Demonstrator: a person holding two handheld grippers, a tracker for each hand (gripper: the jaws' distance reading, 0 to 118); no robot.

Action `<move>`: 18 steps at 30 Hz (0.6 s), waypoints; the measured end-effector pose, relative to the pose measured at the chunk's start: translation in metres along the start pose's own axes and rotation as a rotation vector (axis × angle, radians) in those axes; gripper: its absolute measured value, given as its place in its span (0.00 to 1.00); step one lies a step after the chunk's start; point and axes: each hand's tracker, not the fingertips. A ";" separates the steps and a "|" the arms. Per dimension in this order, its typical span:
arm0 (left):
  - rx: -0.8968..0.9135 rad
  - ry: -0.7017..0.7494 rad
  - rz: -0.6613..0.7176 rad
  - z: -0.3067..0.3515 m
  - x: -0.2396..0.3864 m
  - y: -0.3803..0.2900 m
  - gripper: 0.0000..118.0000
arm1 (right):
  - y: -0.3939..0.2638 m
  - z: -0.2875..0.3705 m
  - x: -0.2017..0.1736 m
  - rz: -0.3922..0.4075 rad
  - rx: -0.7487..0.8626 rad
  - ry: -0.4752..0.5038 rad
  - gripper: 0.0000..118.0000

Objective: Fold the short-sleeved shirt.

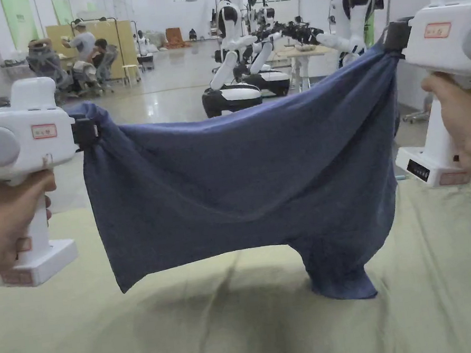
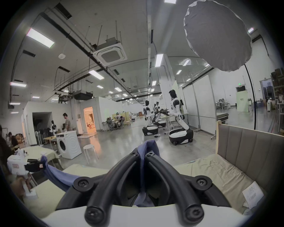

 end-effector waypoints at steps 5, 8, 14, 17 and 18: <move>-0.062 -0.055 -0.038 0.054 0.013 -0.050 0.02 | -0.042 0.071 0.005 -0.025 -0.058 0.090 0.03; -0.080 -0.100 -0.045 0.093 0.018 -0.087 0.02 | -0.081 0.120 0.008 -0.032 -0.111 0.120 0.03; -0.199 -0.136 0.017 0.158 0.025 -0.181 0.02 | -0.175 0.226 0.013 -0.057 -0.211 0.138 0.03; -0.228 -0.134 -0.012 0.196 0.038 -0.224 0.02 | -0.221 0.272 0.016 -0.077 -0.287 0.127 0.03; -0.263 -0.144 -0.028 0.207 0.041 -0.238 0.02 | -0.236 0.282 0.021 -0.078 -0.321 0.120 0.03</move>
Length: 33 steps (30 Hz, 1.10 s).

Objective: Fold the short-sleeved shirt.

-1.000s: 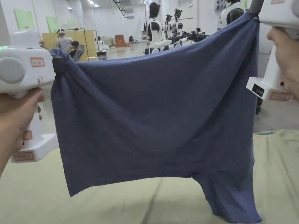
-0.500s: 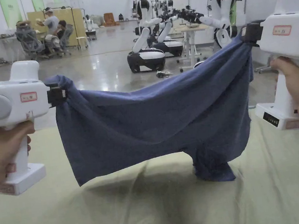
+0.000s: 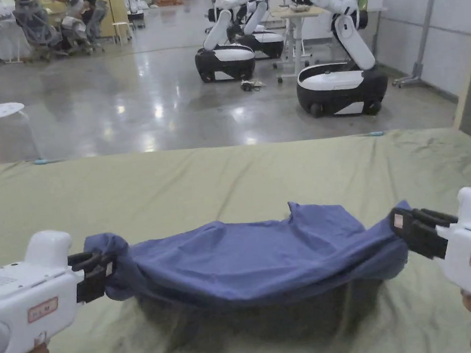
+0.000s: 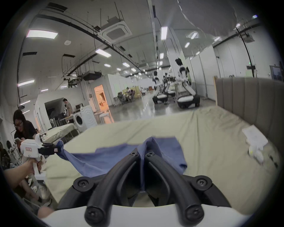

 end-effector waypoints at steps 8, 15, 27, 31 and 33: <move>-0.142 -0.048 0.047 0.031 0.019 -0.104 0.02 | -0.105 0.059 0.006 -0.009 -0.192 -0.054 0.03; -0.192 -0.033 0.091 0.057 0.018 -0.147 0.02 | -0.151 0.098 0.020 -0.085 -0.308 -0.113 0.03; -0.018 0.015 0.196 0.099 0.029 -0.138 1.00 | -0.145 0.127 0.016 -0.074 -0.157 -0.199 0.95; 0.269 0.015 0.208 0.186 0.045 -0.106 0.99 | -0.103 0.194 -0.002 0.006 -0.022 -0.232 1.00; 0.362 0.167 0.181 0.223 0.060 -0.098 1.00 | -0.083 0.206 -0.019 0.088 0.095 -0.276 1.00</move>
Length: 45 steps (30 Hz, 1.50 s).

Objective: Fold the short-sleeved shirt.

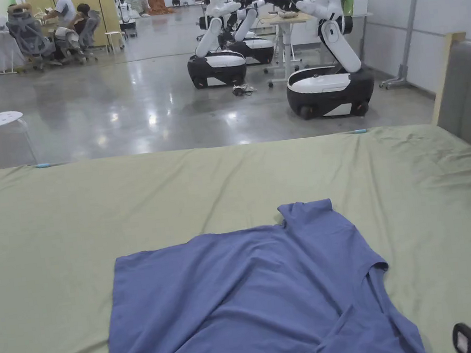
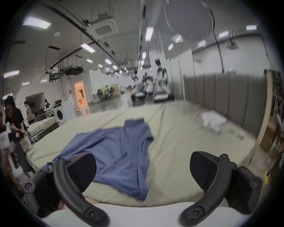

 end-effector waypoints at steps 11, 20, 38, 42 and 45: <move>-0.058 0.122 -0.138 0.029 0.042 -0.003 0.00 | 0.023 0.046 -0.013 0.102 0.086 -0.071 0.00; -0.306 0.018 -0.144 -0.011 0.024 -0.034 0.00 | 0.041 0.061 -0.013 0.058 0.118 -0.013 0.00; -0.783 -0.014 -0.157 -0.124 0.003 -0.120 0.53 | 0.035 0.055 0.002 0.048 0.048 -0.042 0.00; -0.809 0.031 -0.158 -0.128 0.012 -0.128 0.02 | 0.030 0.044 0.000 0.033 0.017 -0.035 0.00; -0.726 0.048 -0.132 -0.124 0.003 -0.120 0.02 | 0.026 0.033 -0.005 0.050 -0.015 -0.018 0.00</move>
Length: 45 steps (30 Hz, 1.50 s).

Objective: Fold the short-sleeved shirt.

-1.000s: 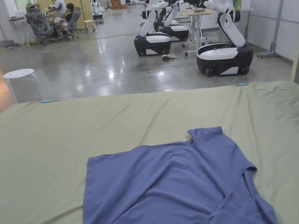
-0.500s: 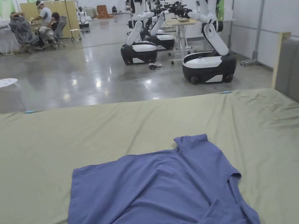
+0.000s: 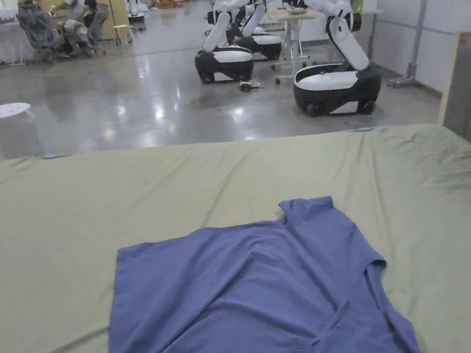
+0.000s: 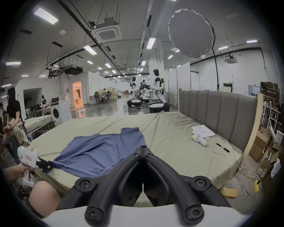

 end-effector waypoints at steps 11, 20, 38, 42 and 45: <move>0.186 -0.044 -0.006 0.051 0.000 0.011 0.02 | -0.025 -0.092 -0.013 -0.011 -0.283 0.181 0.32; 0.210 -0.076 0.025 0.058 0.001 0.022 0.02 | -0.092 -0.175 -0.013 0.048 -0.711 0.174 0.95; 0.270 -0.065 -0.004 0.081 0.010 0.017 0.02 | -0.063 -0.128 -0.023 0.054 -0.425 0.251 0.05; 0.313 -0.053 0.012 0.112 0.009 0.002 0.02 | -0.049 -0.088 -0.015 0.030 -0.349 0.238 0.05; 0.320 -0.035 0.007 0.132 0.008 -0.013 0.02 | -0.048 -0.053 -0.007 -0.008 -0.283 0.223 0.05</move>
